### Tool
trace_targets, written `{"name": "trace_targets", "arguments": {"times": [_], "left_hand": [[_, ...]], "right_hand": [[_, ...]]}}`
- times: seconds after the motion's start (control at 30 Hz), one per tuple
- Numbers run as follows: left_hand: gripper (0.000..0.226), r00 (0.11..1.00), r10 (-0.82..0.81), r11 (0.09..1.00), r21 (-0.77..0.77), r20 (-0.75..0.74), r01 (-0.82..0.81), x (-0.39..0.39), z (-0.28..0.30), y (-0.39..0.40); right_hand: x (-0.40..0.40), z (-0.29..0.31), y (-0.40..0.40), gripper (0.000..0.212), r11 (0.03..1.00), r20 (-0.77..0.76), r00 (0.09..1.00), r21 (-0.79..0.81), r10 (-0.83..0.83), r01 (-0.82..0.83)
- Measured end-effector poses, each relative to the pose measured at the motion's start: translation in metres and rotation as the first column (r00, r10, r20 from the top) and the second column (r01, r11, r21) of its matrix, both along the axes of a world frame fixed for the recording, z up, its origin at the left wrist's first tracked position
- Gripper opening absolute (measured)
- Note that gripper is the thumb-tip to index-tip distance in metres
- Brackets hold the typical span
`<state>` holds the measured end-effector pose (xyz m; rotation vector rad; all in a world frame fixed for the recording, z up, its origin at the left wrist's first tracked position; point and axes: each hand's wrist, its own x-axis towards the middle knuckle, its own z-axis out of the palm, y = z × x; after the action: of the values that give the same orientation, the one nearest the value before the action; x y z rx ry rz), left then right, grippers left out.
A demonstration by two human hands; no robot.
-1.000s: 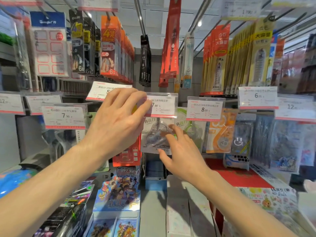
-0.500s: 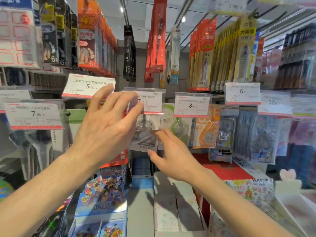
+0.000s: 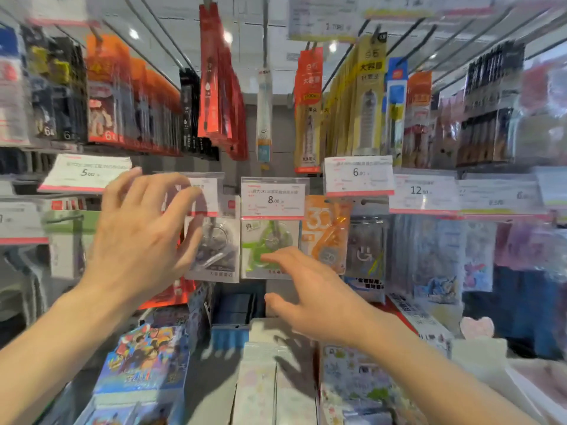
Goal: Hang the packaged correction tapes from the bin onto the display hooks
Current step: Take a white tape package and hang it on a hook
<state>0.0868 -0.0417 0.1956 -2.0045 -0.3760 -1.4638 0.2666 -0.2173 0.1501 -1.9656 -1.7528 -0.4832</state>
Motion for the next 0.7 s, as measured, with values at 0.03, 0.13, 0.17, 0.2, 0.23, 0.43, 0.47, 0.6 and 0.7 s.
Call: {"name": "trace_targets", "arguments": {"times": [0.03,0.13,0.17,0.2,0.23,0.43,0.47,0.6,0.7], "left_hand": [[0.035,1.0,-0.005,1.0,-0.012,-0.007,0.005,0.005,0.001,-0.008],[0.045,0.998,-0.056,0.998,-0.017,-0.035,0.055,0.025,0.005,-0.036],[0.048,0.997,-0.07,0.997,-0.015,-0.044,0.07,0.031,0.007,-0.045],[0.051,0.995,-0.085,0.996,-0.018,-0.054,0.084,0.037,0.009,-0.054],[0.054,0.993,-0.101,0.995,-0.021,-0.068,0.1,0.044,0.013,-0.063],[0.061,0.969,-0.15,0.987,0.023,-0.198,0.157,0.078,0.035,-0.096],[0.06,0.965,-0.15,0.986,0.035,-0.213,0.161,0.082,0.038,-0.097],[0.053,0.957,-0.124,0.985,0.087,-0.261,0.152,0.09,0.044,-0.096],[0.045,0.952,-0.113,0.981,0.118,-0.284,0.152,0.094,0.045,-0.09]], "right_hand": [[0.006,0.001,-0.01,0.059,1.0,0.011,1.0,-0.006,0.002,-0.002],[0.026,0.003,-0.035,0.057,1.0,0.056,0.998,0.001,-0.027,0.027],[0.033,0.003,-0.043,0.056,0.998,0.078,0.995,0.023,-0.054,0.053],[0.04,0.001,-0.049,0.053,0.995,0.106,0.99,0.061,-0.091,0.085],[0.047,0.0,-0.054,0.049,0.987,0.132,0.982,0.101,-0.139,0.126],[0.07,-0.002,-0.052,0.062,0.908,0.131,0.916,0.246,-0.379,0.34],[0.073,-0.002,-0.049,0.074,0.903,0.111,0.916,0.248,-0.385,0.349],[0.076,-0.003,-0.033,0.105,0.9,0.089,0.913,0.23,-0.399,0.371],[0.077,-0.006,-0.02,0.098,0.884,0.21,0.867,0.233,-0.453,0.405]]}}
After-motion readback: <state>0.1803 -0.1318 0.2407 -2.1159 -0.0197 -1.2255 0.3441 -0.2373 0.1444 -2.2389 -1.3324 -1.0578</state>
